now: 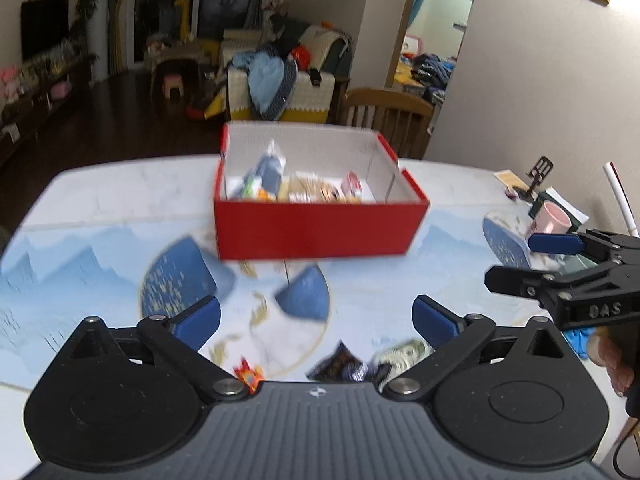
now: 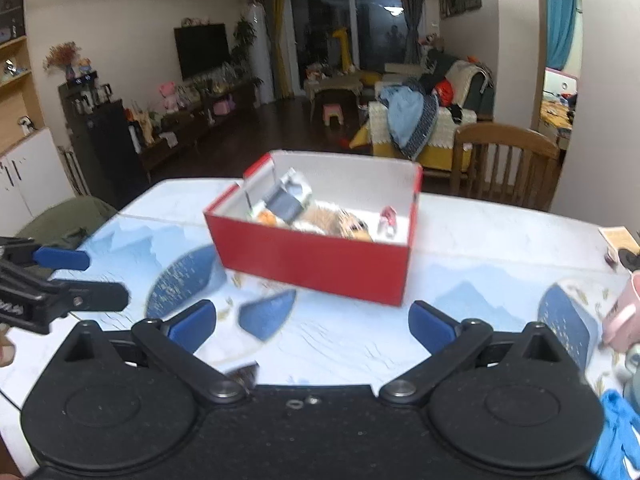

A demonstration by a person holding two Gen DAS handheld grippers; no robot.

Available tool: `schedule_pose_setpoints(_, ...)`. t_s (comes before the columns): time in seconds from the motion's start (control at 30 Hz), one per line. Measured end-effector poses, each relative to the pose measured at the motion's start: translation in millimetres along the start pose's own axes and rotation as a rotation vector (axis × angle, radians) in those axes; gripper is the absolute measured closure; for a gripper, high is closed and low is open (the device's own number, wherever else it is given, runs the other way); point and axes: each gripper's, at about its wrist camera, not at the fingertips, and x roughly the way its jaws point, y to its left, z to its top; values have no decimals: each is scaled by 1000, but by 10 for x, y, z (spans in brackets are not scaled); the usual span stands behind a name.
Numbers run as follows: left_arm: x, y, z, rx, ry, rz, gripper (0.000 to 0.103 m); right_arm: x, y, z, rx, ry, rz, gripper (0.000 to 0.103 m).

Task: Organize objects
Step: 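Withdraw both grippers from the box back toward the remaining items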

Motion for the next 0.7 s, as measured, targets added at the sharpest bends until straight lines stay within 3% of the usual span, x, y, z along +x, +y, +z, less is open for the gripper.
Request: schedule_pose_setpoints(0.7,623,-221,-971,197,140,-11,0,680,-302,-881,66,232,-73,2)
